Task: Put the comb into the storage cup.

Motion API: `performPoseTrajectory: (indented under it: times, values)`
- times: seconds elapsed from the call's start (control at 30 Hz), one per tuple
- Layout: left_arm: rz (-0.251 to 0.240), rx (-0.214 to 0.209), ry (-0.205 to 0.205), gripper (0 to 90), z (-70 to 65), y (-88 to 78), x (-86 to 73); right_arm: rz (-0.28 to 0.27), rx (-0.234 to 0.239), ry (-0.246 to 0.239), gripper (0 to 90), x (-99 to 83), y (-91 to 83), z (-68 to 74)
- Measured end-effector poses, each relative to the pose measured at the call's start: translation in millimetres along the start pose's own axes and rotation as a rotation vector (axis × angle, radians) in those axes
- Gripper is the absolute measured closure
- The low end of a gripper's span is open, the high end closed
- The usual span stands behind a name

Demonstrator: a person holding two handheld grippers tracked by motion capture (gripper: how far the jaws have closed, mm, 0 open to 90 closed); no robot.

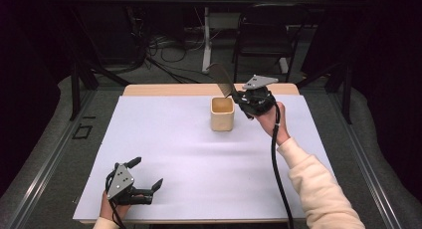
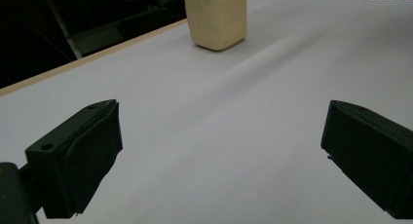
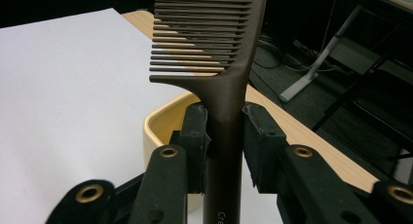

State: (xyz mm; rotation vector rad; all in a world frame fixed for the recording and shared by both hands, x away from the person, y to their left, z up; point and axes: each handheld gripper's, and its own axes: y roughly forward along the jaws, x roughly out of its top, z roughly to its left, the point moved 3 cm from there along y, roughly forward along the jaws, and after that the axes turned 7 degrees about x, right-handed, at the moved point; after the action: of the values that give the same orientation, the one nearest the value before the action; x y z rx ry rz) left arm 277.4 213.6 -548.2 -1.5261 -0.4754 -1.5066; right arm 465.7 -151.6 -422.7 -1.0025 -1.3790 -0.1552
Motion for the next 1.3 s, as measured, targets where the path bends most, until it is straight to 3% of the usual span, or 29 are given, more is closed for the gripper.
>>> performPoseTrajectory:
  times: [0.73, 1.3]
  values:
    - [0.0, 0.0, 0.0, 1.3, 0.0, 0.0, 0.1, -0.054, -0.01, -0.027, 72.0, 15.6, 6.9, 0.4]
    - [0.0, 0.001, -0.001, 1.3, 0.0, 0.0, 0.3, -0.092, -0.018, -0.038, 72.0, 18.0, 12.5, 0.3]
